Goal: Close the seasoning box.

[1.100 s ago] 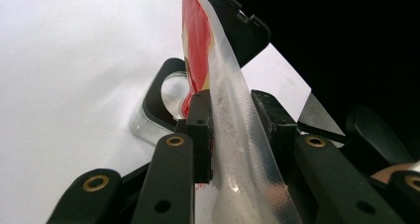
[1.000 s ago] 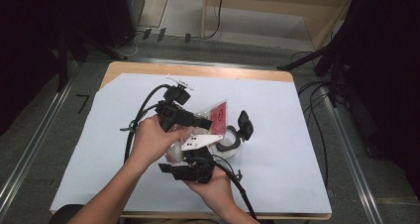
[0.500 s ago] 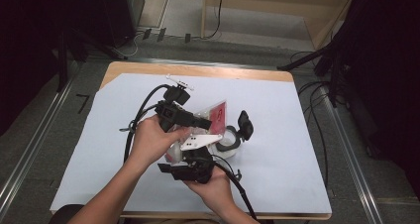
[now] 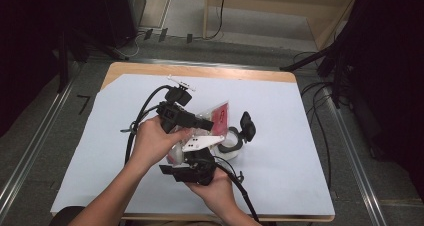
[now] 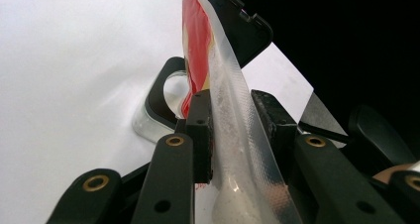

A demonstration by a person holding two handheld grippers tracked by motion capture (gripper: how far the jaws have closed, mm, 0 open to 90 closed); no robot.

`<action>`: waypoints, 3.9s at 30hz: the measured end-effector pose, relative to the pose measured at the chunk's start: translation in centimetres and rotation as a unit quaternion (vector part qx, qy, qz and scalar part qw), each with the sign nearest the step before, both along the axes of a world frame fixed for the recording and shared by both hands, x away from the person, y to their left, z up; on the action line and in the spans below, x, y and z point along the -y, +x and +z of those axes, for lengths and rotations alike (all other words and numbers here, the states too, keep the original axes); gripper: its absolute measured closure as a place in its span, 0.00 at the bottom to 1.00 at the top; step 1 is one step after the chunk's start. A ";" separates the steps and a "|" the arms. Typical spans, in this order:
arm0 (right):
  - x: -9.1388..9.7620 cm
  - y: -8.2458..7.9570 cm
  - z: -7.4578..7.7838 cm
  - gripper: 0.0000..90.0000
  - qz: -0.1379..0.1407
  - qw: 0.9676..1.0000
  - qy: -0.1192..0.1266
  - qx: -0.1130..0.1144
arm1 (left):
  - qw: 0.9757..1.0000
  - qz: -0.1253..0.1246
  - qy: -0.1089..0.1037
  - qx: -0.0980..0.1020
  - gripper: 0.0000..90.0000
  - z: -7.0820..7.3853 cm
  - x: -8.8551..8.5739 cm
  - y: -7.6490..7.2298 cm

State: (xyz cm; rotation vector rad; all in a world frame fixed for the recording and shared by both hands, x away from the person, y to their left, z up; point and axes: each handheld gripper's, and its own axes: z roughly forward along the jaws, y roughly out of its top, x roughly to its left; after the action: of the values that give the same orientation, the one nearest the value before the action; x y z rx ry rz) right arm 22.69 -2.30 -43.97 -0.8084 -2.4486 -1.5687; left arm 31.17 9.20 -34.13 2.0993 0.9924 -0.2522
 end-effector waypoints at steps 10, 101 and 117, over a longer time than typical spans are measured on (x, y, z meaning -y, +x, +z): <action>0.1 0.0 0.2 0.70 -0.001 1.000 0.002 -0.013 | 1.000 0.002 -0.012 -0.009 0.80 -0.1 0.0 0.1; 0.3 -0.4 0.7 0.71 -0.006 1.000 -0.020 0.009 | 0.999 -0.008 -0.025 -0.023 0.77 -0.1 0.2 0.6; 0.4 -0.2 0.8 0.70 -0.011 1.000 -0.007 -0.009 | 0.999 -0.007 -0.019 -0.027 0.76 0.1 0.6 0.8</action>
State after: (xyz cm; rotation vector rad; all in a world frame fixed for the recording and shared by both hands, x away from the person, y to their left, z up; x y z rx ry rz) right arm 22.46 -2.69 -43.15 -0.8492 -2.4494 -1.5474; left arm 31.95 8.60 -34.02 2.0757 0.9976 -0.3348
